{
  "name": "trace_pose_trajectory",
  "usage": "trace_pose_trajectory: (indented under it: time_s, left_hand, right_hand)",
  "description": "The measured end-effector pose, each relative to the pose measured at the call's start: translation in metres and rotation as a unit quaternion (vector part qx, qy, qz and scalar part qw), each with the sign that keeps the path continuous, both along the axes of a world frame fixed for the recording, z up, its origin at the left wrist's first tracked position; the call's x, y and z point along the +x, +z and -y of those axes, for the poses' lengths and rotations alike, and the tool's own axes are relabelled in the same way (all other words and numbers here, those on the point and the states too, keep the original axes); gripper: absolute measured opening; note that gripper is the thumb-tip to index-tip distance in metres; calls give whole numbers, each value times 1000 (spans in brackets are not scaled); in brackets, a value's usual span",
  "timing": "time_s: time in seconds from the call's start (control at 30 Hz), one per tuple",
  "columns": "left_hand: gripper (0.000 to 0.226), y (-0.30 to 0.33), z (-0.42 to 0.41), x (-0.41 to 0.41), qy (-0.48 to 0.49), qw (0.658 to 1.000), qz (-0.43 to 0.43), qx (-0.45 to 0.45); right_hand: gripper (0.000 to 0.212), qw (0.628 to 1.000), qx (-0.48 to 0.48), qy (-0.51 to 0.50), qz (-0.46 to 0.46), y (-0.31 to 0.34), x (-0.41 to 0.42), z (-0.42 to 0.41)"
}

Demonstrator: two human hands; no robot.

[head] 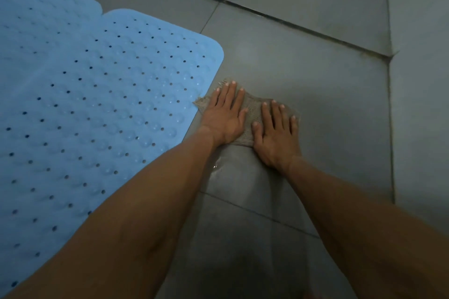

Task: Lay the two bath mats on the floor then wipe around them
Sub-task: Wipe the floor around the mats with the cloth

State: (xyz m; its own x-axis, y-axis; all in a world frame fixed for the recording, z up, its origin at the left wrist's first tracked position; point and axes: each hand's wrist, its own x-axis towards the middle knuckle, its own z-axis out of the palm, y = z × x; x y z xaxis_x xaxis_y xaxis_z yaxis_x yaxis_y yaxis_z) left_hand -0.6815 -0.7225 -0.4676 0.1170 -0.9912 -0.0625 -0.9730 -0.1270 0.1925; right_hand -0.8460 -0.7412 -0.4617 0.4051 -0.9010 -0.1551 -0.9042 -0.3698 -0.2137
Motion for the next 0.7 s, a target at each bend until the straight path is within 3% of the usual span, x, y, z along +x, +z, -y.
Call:
trace_pose_trajectory:
  time_s: [0.33,0.7]
  left_hand:
    - [63,0,-151,10,-44,998,34,-25]
    - [59,-4,-265,0,-51,997,21,-46]
  right_hand:
    - [66,1000,1,-16,15,0,7,-162]
    - [69,1000,-5,-13,15,-5,-3,-274]
